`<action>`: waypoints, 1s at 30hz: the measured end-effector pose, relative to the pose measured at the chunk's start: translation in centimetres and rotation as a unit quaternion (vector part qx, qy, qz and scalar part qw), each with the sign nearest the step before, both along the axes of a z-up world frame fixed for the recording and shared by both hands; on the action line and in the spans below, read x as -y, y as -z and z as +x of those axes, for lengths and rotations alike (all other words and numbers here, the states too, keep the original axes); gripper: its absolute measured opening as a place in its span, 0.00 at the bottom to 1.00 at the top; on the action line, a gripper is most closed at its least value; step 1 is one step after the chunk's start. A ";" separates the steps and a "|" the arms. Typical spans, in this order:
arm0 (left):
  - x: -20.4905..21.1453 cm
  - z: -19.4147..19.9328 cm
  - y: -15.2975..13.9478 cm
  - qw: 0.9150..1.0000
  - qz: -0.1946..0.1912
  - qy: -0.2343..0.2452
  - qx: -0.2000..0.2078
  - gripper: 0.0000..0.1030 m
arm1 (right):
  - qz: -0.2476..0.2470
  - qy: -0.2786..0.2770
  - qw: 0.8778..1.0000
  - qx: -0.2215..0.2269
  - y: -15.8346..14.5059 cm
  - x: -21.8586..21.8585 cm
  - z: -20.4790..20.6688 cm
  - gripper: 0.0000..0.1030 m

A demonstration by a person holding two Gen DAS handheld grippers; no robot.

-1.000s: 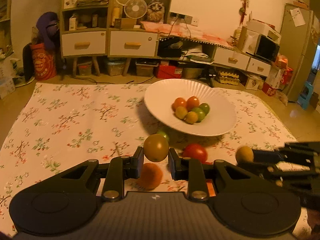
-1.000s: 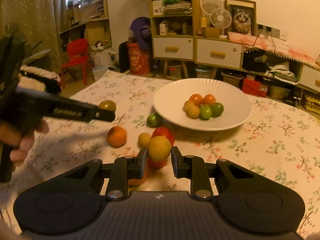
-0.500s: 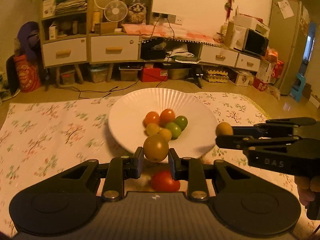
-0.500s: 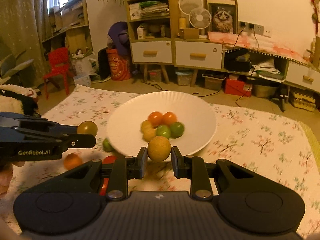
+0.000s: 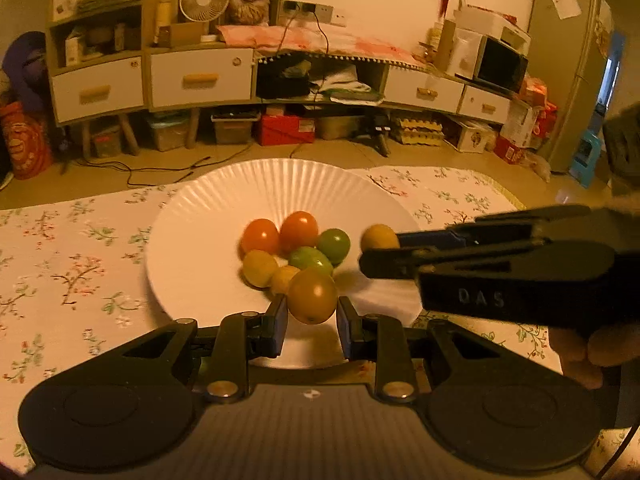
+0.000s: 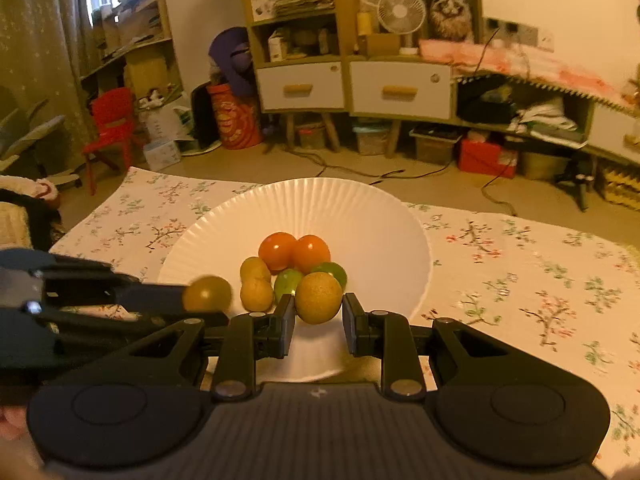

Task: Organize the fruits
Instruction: 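Carry both held fruits to the white plate and lower them onto it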

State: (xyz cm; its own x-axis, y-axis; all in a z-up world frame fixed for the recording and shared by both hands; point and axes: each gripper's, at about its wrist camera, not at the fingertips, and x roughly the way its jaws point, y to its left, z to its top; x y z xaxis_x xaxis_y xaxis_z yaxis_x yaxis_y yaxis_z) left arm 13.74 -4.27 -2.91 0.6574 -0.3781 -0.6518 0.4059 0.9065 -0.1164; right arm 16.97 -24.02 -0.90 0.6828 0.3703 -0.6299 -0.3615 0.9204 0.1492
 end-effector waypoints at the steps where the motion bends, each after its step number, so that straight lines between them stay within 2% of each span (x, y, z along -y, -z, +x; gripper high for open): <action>1: 0.1 0.1 0.1 1.000 -0.002 0.000 -0.003 0.37 | 0.002 -0.003 1.000 -0.004 0.0 0.1 0.2 0.22; 11: 0.9 1.2 0.6 1.000 -0.014 0.000 -0.020 0.37 | -0.011 -0.015 0.999 -0.027 0.3 -0.1 1.4 0.22; 22: 1.0 1.0 0.5 1.000 -0.011 0.011 -0.014 0.40 | -0.001 -0.012 1.000 -0.023 -0.5 0.0 1.4 0.27; 30: 0.8 -0.3 -0.5 1.000 -0.004 0.016 0.002 0.54 | 0.006 -0.008 1.000 -0.013 -1.5 0.1 0.5 0.33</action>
